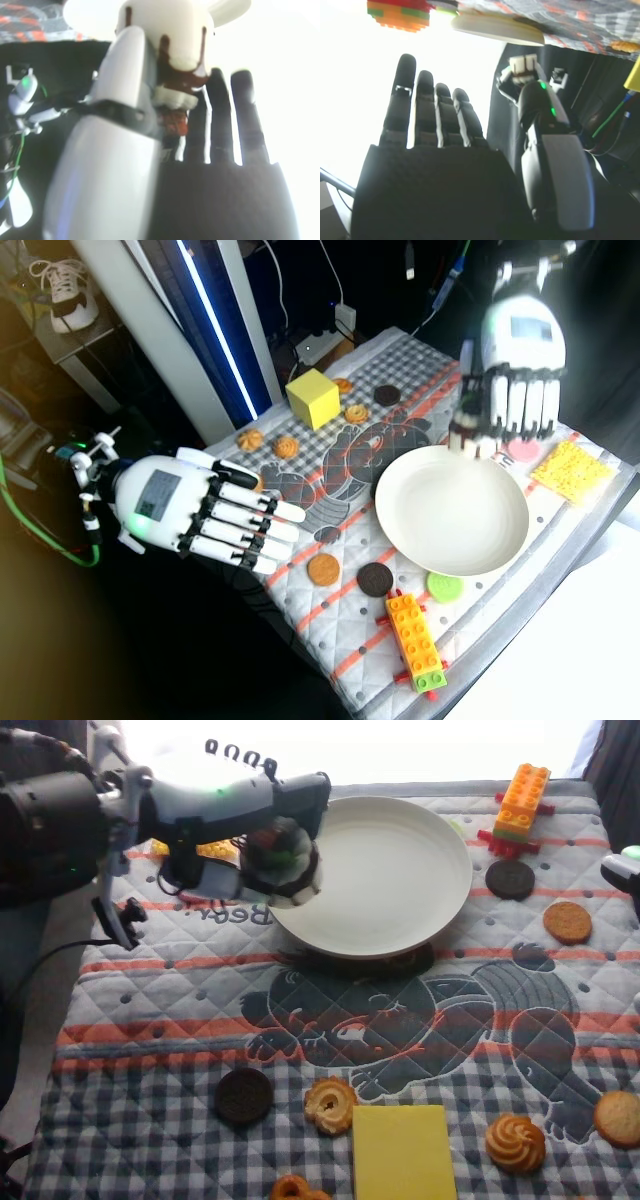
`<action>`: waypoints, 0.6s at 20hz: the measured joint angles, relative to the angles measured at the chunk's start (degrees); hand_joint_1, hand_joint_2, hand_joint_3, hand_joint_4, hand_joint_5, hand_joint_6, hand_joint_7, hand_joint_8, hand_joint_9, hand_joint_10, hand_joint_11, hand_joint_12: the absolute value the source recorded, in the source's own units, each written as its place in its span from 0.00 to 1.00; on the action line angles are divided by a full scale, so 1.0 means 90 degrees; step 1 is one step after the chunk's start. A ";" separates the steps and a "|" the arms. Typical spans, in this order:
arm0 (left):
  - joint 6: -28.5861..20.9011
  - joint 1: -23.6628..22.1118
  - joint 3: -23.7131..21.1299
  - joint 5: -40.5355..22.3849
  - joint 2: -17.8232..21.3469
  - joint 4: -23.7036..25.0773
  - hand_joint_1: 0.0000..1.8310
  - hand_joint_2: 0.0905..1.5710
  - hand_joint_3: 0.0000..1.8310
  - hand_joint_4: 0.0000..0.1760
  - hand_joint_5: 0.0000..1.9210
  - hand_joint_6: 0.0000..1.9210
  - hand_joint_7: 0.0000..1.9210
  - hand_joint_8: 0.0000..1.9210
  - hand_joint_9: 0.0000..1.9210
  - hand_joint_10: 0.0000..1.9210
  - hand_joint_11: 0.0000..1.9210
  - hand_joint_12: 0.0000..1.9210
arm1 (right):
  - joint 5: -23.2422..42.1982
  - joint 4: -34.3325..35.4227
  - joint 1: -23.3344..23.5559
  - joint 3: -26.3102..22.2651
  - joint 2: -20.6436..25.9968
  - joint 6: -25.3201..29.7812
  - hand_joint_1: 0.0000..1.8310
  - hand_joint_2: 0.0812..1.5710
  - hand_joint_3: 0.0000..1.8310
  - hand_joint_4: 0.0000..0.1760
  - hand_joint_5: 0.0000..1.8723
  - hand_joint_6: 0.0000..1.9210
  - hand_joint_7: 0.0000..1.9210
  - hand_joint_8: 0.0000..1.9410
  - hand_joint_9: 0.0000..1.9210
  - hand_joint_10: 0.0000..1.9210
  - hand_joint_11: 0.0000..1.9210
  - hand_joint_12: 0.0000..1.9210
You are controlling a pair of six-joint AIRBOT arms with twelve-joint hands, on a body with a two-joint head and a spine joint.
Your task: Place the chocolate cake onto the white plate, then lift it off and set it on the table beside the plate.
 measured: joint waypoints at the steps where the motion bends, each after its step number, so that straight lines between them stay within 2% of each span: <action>1: -0.0002 0.0000 0.0083 0.0080 -0.0124 0.0000 0.61 0.79 0.00 0.00 0.00 0.73 0.00 0.67 0.01 0.81 0.01 1.00 | -0.0010 0.0012 0.0000 0.0000 0.0000 0.0000 0.23 0.82 0.00 0.00 0.00 0.00 0.00 0.00 0.00 0.14 0.00 0.37; 2: 0.0000 0.0007 0.0165 0.0131 -0.0228 0.0000 0.60 0.78 0.00 0.00 0.00 0.69 0.00 0.60 0.00 0.77 0.00 1.00 | -0.0005 0.0010 0.0000 0.0000 0.0000 0.0000 0.24 0.82 0.00 0.00 0.00 0.00 0.00 0.00 0.00 0.15 0.00 0.37; 3: 0.0000 0.0056 0.0228 0.0187 -0.0313 -0.0007 0.58 0.77 0.00 0.06 0.00 0.64 0.02 0.49 0.00 0.69 0.00 0.96 | -0.0002 0.0002 0.0000 0.0000 0.0000 0.0000 0.24 0.82 0.00 0.00 0.00 0.00 0.00 0.00 0.00 0.14 0.00 0.38; 4: 0.0000 0.0100 0.0270 0.0236 -0.0372 -0.0022 0.57 0.77 0.00 0.20 0.00 0.59 0.04 0.39 0.02 0.62 0.00 0.91 | 0.0000 0.0000 0.0000 0.0000 0.0000 0.0000 0.24 0.82 0.00 0.00 0.00 0.00 0.00 0.00 0.00 0.13 0.00 0.34; 5: 0.0000 0.0158 0.0296 0.0291 -0.0425 0.0000 0.56 0.76 0.00 0.14 0.00 0.46 0.07 0.28 0.04 0.55 0.00 0.84 | -0.0005 0.0005 0.0000 0.0000 0.0000 0.0000 0.24 0.81 0.00 0.00 0.00 0.00 0.00 0.00 0.00 0.11 0.00 0.28; 6: -0.0012 0.0180 0.0313 0.0316 -0.0457 -0.0015 0.55 0.75 0.00 0.10 0.00 0.36 0.09 0.18 0.02 0.49 0.00 0.77 | -0.0007 0.0007 -0.0002 0.0000 0.0000 0.0002 0.25 0.81 0.00 0.00 0.00 0.00 0.00 0.00 0.00 0.10 0.00 0.21; 7: -0.0012 0.0177 0.0313 0.0306 -0.0461 -0.0012 0.54 0.75 0.00 0.16 0.00 0.29 0.08 0.11 0.00 0.41 0.00 0.67 | -0.0002 0.0002 -0.0012 0.0000 0.0000 0.0002 0.25 0.81 0.00 0.00 0.00 0.00 0.00 0.00 0.00 0.09 0.00 0.17; 8: -0.0010 0.0177 0.0316 0.0308 -0.0466 -0.0007 0.48 0.74 0.00 0.22 0.00 0.17 0.04 0.04 0.00 0.21 0.00 0.49 | -0.0002 -0.0002 -0.0015 0.0000 0.0000 0.0002 0.24 0.81 0.00 0.00 0.00 0.00 0.00 0.00 0.00 0.10 0.00 0.17; 9: -0.0007 0.0177 0.0316 0.0321 -0.0466 0.0012 0.45 0.74 0.00 0.42 0.00 0.05 0.01 0.01 0.00 0.04 0.00 0.10 | -0.0005 0.0000 -0.0015 0.0000 0.0000 0.0002 0.23 0.82 0.00 0.00 0.00 0.00 0.00 0.00 0.00 0.11 0.00 0.23; 10: -0.0007 0.0192 0.0316 0.0316 -0.0466 -0.0002 0.45 0.73 0.00 0.59 0.00 0.01 0.00 0.00 0.00 0.01 0.00 0.02 | 0.0012 0.0015 -0.0034 0.0000 0.0000 0.0002 0.22 0.81 0.00 0.00 0.00 0.00 0.00 0.00 0.00 0.12 0.00 0.31; 11: 0.0000 0.0199 0.0313 0.0270 -0.0457 -0.0044 0.42 0.70 0.00 0.80 0.00 0.00 0.00 0.00 0.00 0.00 0.00 0.00 | -0.0002 0.0012 -0.0039 0.0000 0.0000 0.0000 0.23 0.81 0.00 0.00 0.00 0.00 0.00 0.00 0.00 0.14 0.00 0.35; 12: -0.0002 0.0204 0.0313 0.0243 -0.0449 -0.0078 0.43 0.68 0.00 0.71 0.00 0.00 0.00 0.00 0.00 0.00 0.00 0.00 | -0.0012 0.0010 -0.0041 0.0000 0.0000 0.0002 0.23 0.81 0.00 0.00 0.00 0.00 0.00 0.00 0.00 0.14 0.00 0.36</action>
